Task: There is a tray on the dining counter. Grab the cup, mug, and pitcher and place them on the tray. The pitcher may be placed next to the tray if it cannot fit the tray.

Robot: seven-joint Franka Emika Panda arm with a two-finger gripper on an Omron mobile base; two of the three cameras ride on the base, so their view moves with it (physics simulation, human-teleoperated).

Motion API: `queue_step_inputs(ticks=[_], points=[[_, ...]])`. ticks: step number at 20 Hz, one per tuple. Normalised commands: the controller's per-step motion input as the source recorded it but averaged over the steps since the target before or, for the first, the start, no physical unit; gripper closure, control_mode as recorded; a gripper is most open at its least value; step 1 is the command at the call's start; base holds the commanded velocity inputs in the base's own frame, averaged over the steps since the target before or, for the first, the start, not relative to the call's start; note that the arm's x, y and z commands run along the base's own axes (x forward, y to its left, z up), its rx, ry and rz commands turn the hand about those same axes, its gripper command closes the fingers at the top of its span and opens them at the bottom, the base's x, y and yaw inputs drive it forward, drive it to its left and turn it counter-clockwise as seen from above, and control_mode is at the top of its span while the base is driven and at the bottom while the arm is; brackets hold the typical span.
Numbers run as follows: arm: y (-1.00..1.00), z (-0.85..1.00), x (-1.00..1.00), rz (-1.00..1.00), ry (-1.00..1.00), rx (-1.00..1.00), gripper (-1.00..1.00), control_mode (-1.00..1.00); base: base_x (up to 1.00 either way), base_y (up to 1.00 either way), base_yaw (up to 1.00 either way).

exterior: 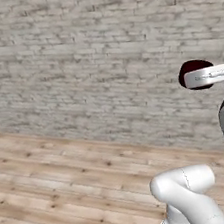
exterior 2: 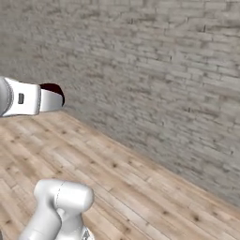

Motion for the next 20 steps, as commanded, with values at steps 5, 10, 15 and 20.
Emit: queue_step_inputs(ticks=[5, 10, 15, 20], points=[[0.00, 0.00, 0.00, 0.00, 0.00, 0.00, 1.00, 1.00, 1.00, 0.00, 0.64], [0.00, 0.00, 0.00, 0.00, 0.00, 0.00, 1.00, 1.00, 1.00, 0.00, 0.68], [0.00, 0.00, 0.00, 0.00, 0.00, 0.00, 1.00, 1.00, 1.00, 0.00, 0.71], [0.00, 0.00, 0.00, 0.00, 0.00, 0.00, 1.00, 1.00, 1.00, 0.00, 0.75]])
